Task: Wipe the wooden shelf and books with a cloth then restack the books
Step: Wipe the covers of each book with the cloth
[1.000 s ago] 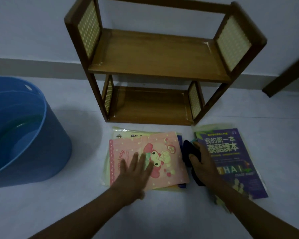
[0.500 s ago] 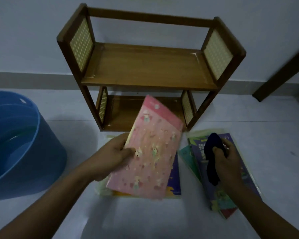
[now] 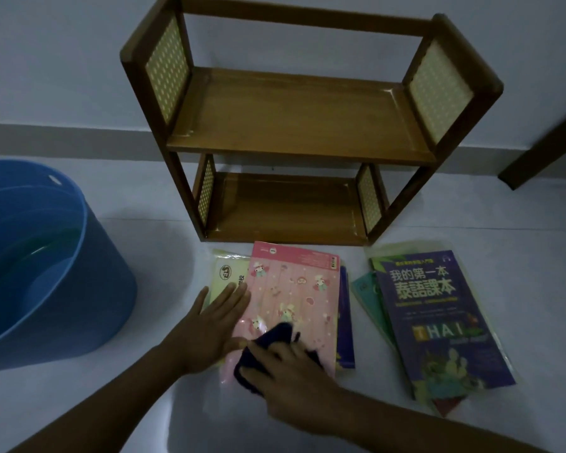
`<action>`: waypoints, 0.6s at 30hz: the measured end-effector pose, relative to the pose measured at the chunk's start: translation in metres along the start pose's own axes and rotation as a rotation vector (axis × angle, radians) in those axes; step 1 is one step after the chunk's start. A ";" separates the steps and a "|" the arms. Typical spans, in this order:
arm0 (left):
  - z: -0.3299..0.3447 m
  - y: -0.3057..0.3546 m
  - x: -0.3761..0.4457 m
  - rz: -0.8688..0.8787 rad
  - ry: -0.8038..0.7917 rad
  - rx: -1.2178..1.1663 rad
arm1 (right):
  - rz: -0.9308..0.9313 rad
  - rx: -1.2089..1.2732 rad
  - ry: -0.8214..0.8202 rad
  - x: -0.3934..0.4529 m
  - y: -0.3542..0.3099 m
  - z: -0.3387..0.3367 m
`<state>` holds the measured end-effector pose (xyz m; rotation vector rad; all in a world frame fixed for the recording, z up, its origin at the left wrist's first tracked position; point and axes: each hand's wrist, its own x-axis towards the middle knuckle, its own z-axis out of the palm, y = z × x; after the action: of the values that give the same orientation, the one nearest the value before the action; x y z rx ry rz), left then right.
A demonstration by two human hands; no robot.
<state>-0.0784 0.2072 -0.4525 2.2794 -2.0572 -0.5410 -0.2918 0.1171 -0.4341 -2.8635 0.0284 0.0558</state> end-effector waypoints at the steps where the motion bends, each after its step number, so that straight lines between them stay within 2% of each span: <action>1: 0.002 -0.002 0.000 0.006 0.002 0.007 | -0.034 -0.018 -0.017 0.006 0.015 -0.004; 2: 0.003 -0.003 0.000 0.010 0.013 0.010 | 0.020 -0.042 -0.012 0.013 0.036 -0.010; 6: 0.007 -0.003 -0.001 0.026 0.024 0.083 | 0.697 0.000 0.172 0.047 0.103 -0.034; 7: 0.009 -0.003 -0.002 0.028 0.028 0.100 | 0.760 -0.062 0.171 0.053 0.099 -0.033; 9: 0.010 -0.004 -0.002 0.038 0.043 0.129 | 0.648 -0.116 0.136 0.062 0.068 -0.028; 11: 0.007 -0.006 -0.002 0.048 0.068 0.145 | 0.362 -0.020 0.087 0.056 0.025 -0.017; 13: 0.006 -0.006 -0.001 0.050 0.079 0.142 | 0.215 0.030 0.047 0.044 0.027 -0.012; 14: 0.006 -0.006 0.000 0.052 0.080 0.149 | 0.254 0.044 0.059 0.039 0.045 -0.013; 16: 0.007 -0.006 -0.001 0.043 0.072 0.154 | 0.528 0.063 0.149 0.025 0.085 -0.017; 17: 0.007 -0.006 -0.002 0.030 0.061 0.155 | 0.644 -0.005 0.193 0.015 0.101 -0.017; 18: 0.006 -0.005 -0.003 0.023 0.051 0.162 | 0.683 -0.090 0.200 0.007 0.107 -0.015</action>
<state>-0.0750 0.2121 -0.4592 2.3238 -2.1742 -0.3219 -0.2870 0.0105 -0.4494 -2.7896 1.0563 -0.0966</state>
